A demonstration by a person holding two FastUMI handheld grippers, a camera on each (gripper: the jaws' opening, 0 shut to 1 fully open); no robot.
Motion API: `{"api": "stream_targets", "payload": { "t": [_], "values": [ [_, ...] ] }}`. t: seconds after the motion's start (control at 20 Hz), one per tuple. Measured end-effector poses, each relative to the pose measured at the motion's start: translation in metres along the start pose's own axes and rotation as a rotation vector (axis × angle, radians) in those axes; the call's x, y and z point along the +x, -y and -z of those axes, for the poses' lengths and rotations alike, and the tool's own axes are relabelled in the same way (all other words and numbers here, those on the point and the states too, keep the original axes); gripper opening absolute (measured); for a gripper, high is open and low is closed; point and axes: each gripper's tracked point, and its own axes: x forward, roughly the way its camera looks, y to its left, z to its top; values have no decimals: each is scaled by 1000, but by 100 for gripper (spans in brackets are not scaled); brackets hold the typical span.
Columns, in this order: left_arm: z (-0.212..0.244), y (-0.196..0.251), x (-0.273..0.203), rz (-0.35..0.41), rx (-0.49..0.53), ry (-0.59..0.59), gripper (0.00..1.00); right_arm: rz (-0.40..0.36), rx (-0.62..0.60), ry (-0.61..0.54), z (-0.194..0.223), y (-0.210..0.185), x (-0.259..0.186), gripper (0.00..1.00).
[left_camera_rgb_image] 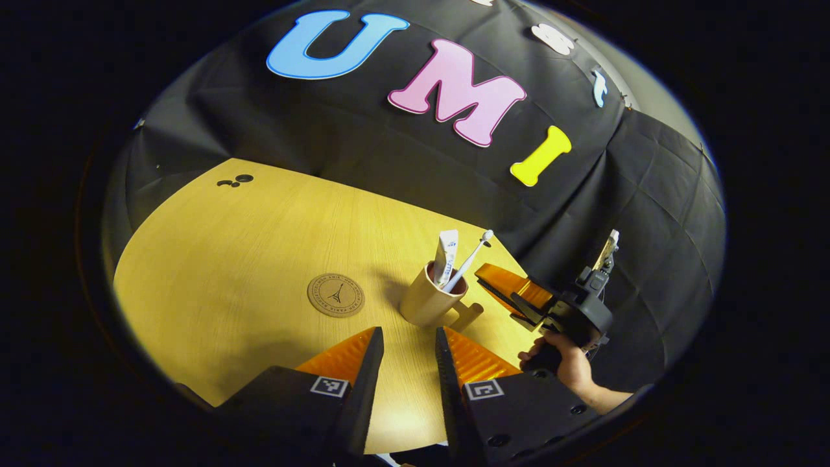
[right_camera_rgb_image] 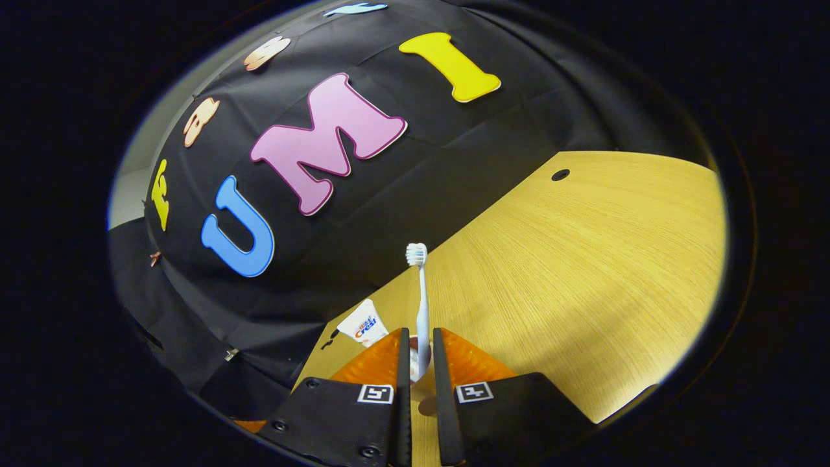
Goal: Put the toothbrush and toothpaste on the desktop into the cup, then pick up the cup and place it on the coaster on the desktop.
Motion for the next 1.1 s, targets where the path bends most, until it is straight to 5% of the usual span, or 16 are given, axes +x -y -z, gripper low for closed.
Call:
{"api": "stream_targets", "payload": {
  "t": [0.15,0.25,0.3,0.4,0.55,0.6,0.65,0.7,0.75,0.8,0.85,1.1],
  "values": [
    [1,5,0,4,19,-6,51,-22,-61,-90,7,-7,-17,30],
    [2,7,1,8,16,-11,51,-31,-113,-143,8,-9,-28,30],
    [2,7,0,5,14,-11,51,-34,-136,-175,10,-11,-32,21],
    [0,6,0,-3,16,-10,51,10,-217,-258,16,-1,-38,45],
    [-3,3,-4,-20,47,-11,51,57,-336,-380,24,11,-46,48],
    [-3,4,-5,-24,58,-12,51,64,-356,-407,25,12,-47,39],
    [-4,3,-6,-29,67,-11,51,71,-372,-423,25,13,-47,51],
    [-4,3,-7,-33,74,-11,51,73,-384,-441,28,14,-47,40],
    [-4,2,-8,-39,82,-11,51,76,-396,-465,34,14,-47,50],
    [-4,2,-10,-46,89,-10,51,81,-413,-496,40,14,-48,40],
    [-4,2,-12,-50,94,-10,51,85,-435,-525,45,14,-49,50],
    [-3,-1,-22,-58,109,-9,51,115,-541,-639,61,17,-45,51]
  ]
}}
